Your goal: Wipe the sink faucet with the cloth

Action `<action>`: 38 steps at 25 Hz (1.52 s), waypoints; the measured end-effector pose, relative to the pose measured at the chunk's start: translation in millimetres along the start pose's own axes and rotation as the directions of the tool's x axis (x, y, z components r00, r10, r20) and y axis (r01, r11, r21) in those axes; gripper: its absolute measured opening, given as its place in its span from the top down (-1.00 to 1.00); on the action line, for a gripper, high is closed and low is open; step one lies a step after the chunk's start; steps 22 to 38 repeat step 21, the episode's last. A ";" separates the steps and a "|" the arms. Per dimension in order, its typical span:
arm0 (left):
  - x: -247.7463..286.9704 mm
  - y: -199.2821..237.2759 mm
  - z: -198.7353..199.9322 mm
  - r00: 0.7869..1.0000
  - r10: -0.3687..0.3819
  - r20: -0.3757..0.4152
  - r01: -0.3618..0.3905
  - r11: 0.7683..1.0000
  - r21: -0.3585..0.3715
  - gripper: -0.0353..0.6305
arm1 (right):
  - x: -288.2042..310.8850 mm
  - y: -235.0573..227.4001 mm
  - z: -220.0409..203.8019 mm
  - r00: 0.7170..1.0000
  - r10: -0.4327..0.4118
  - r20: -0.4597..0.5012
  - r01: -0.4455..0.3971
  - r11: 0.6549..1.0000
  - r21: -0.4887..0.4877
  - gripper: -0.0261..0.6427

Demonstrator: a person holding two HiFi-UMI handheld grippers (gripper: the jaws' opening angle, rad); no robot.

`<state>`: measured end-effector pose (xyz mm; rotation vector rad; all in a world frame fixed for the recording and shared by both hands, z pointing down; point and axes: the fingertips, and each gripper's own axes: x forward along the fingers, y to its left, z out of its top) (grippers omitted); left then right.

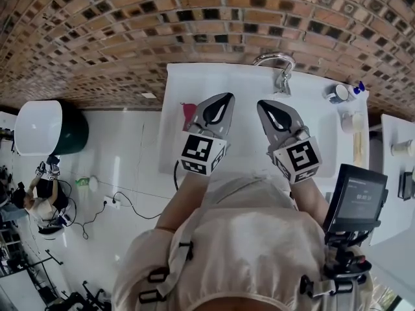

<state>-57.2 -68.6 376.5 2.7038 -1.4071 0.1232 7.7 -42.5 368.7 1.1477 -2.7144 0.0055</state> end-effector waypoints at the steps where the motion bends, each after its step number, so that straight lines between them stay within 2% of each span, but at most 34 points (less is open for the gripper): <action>1: -0.2 0.1 -0.5 1.000 0.001 0.000 -0.001 1.000 -0.004 0.89 | -0.2 1.0 1.1 1.000 0.003 0.005 -0.003 1.000 0.001 0.94; 9: 3.9 -1.1 1.8 1.000 -0.013 0.004 0.013 1.000 -0.014 0.89 | -0.3 0.7 13.2 0.999 -0.009 0.036 0.010 1.000 -0.017 0.94; 14: 7.7 -6.7 5.0 0.998 -0.050 0.026 0.050 0.999 -0.015 0.89 | 0.1 0.4 14.9 0.999 -0.006 0.046 0.007 1.000 -0.023 0.94; 21: 10.8 -18.6 8.6 0.994 -0.107 0.036 0.105 0.994 0.037 0.89 | -1.7 -4.3 14.9 0.999 -0.019 0.042 0.020 1.000 -0.006 0.94; 38: 10.8 -18.6 8.6 0.994 -0.107 0.036 0.105 0.994 0.037 0.89 | -1.7 -4.3 14.9 0.999 -0.019 0.042 0.020 1.000 -0.006 0.94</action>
